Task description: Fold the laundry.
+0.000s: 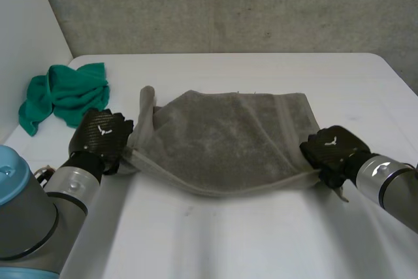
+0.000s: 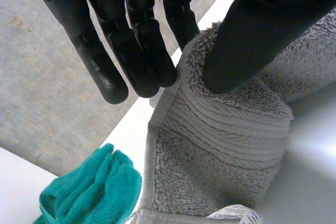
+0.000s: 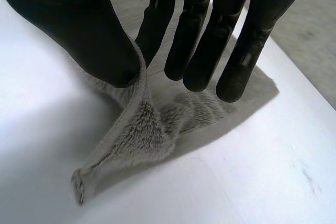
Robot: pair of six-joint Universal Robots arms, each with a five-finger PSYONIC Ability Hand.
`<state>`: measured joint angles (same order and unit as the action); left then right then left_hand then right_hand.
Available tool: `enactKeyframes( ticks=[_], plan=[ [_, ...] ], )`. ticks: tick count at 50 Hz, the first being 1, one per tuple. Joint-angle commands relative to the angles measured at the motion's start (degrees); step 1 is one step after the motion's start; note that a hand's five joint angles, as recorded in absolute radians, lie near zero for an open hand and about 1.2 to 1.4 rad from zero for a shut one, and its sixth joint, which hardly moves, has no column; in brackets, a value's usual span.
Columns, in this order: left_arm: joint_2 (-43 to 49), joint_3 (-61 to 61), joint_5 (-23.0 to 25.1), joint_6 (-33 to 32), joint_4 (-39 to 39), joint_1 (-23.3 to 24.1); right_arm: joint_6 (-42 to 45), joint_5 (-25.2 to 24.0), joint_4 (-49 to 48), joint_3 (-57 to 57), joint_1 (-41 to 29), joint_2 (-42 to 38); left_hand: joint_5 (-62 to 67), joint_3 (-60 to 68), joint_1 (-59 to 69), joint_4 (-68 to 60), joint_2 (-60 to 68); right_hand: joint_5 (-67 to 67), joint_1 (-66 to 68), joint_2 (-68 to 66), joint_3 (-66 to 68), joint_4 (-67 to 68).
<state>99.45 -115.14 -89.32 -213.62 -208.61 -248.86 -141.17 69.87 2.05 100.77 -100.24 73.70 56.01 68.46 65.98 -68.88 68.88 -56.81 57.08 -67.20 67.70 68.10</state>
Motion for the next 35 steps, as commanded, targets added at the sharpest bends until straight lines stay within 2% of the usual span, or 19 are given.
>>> enactKeyframes(
  ticks=[1, 5, 7, 13, 17, 26, 31, 33, 35],
  plan=[
    [-0.6, 1.4, -0.1, 0.2, -0.2, 0.0, -15.0, -1.9, -3.1, 0.0, 3.7, -0.2, 14.0, 11.5, 14.0, -11.1, 11.1, 5.2, 4.5, 5.6, -6.1, -6.5],
    [-0.3, 2.2, 0.0, 0.3, -0.2, 0.1, -19.2, -3.1, -2.4, 0.0, 5.9, -0.5, 14.0, 11.5, 14.0, -11.1, 11.1, 9.8, -0.1, 10.2, -10.7, -11.1],
    [0.0, 2.8, 0.0, 0.3, -0.3, 0.0, -20.2, -3.6, -2.0, 0.2, 6.9, -1.1, 14.0, 11.5, 14.0, -11.1, 11.1, 19.8, -10.1, 20.2, -20.7, -21.1],
    [1.2, 5.0, -0.1, 0.2, -0.2, 0.0, -20.1, -4.0, 1.9, 0.0, 7.6, -3.4, 14.0, 11.5, 14.0, -11.1, 11.1, 32.0, -22.2, 32.4, -32.9, -33.3],
    [2.8, 6.8, -0.2, 0.2, -0.2, -0.1, -19.8, -4.7, 4.0, 0.6, 8.1, -4.7, 14.0, 11.5, 14.0, -11.1, 11.1, 34.9, -25.1, 35.2, -35.7, -36.1],
    [5.5, 9.3, -0.2, 0.0, -0.1, 0.0, -19.3, -7.6, 3.2, 4.0, 8.4, -4.7, 14.0, 11.5, 14.0, -11.1, 11.1, 35.2, -25.5, 35.6, -36.1, -36.5],
    [6.4, 10.3, -0.2, 0.0, -0.1, 0.0, -19.3, -7.4, -1.5, 5.2, 8.4, -4.9, 14.0, 11.5, 14.0, -11.1, 11.1, 33.3, -23.6, 33.7, -34.2, -34.6],
    [6.5, 10.4, -0.2, 0.0, -0.1, 0.0, -19.3, -7.3, -4.5, 5.6, 8.0, -5.5, 14.0, 11.5, 14.0, -11.1, 11.1, 26.8, -17.1, 27.2, -27.7, -28.1],
    [6.5, 10.4, -0.2, 0.1, -0.1, 0.0, -19.2, -7.0, -6.4, 5.5, 8.0, -6.1, 14.0, 11.5, 14.0, -11.1, 11.1, 14.4, -4.7, 14.8, -15.3, -15.7]
  ],
)
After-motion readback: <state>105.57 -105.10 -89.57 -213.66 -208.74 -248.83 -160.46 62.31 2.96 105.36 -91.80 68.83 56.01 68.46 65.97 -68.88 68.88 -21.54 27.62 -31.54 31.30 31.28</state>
